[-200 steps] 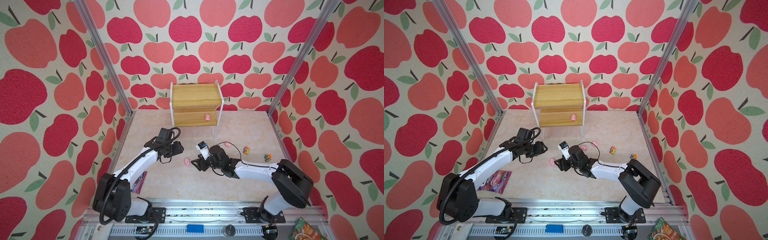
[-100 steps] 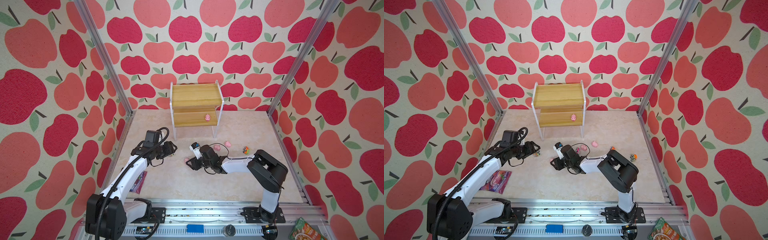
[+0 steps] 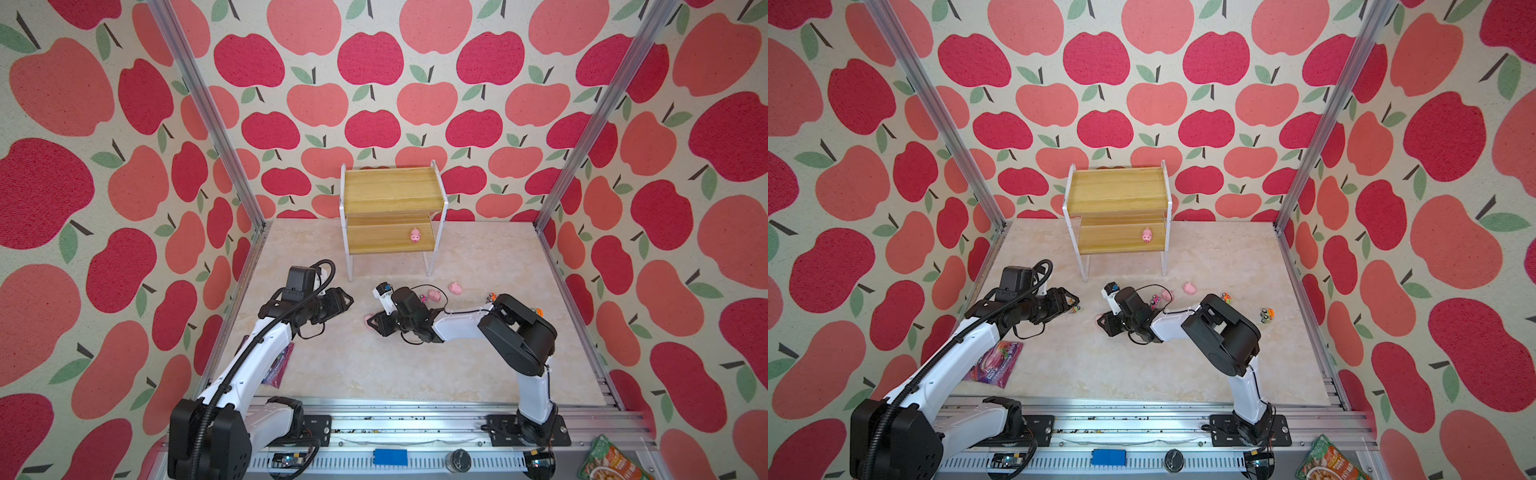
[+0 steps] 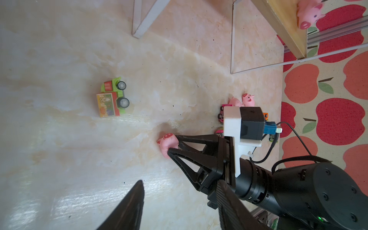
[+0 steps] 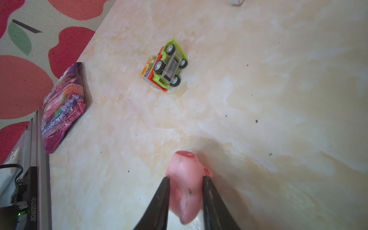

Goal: Organize plastic toys on shelves
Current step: Pick up the plastic toy from the center of the table.

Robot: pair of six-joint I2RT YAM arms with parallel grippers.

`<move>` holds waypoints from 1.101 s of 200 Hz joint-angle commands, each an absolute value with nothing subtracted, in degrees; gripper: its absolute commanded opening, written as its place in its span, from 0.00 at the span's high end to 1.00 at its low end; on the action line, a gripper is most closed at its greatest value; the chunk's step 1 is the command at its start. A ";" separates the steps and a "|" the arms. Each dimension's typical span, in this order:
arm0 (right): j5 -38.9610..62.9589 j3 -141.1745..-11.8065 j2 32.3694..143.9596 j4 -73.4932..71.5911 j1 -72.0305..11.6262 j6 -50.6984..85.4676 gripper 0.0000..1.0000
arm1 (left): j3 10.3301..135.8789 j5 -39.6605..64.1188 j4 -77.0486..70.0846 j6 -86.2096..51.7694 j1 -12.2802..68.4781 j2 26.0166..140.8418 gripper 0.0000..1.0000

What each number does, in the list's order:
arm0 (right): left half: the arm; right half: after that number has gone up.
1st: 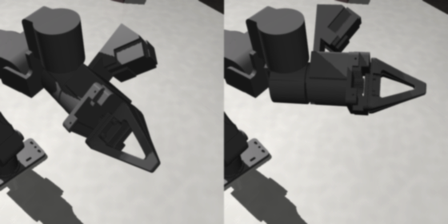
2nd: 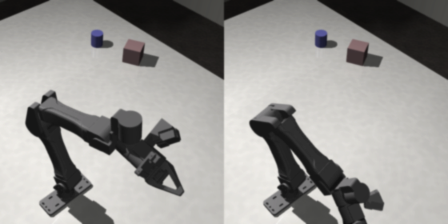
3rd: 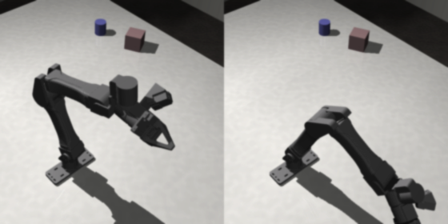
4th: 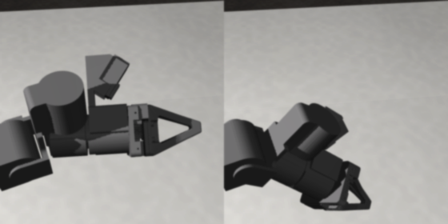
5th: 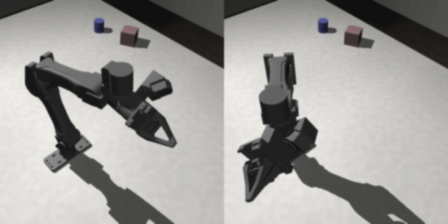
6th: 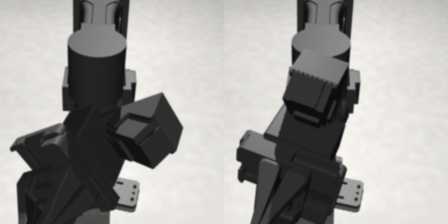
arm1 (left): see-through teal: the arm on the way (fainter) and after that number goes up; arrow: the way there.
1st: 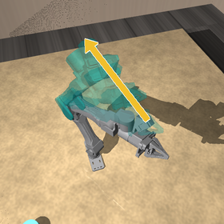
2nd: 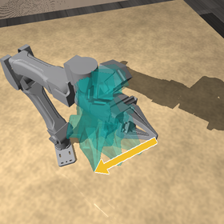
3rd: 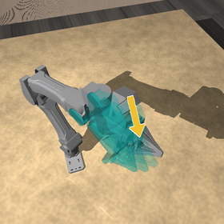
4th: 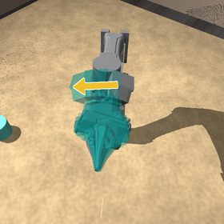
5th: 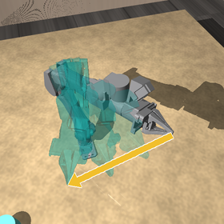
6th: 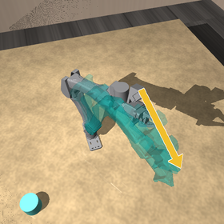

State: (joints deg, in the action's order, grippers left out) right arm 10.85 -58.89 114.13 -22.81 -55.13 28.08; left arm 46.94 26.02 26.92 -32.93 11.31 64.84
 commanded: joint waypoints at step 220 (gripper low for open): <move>-35.63 -64.39 113.55 -8.53 -62.86 -7.69 0.94 | 45.97 25.40 26.83 -32.04 7.70 60.69 0.39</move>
State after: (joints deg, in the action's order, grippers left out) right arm -26.98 -62.00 111.66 -11.46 -62.52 -0.64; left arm 46.76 25.98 26.79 -32.95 8.27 60.84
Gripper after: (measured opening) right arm 0.078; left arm 0.607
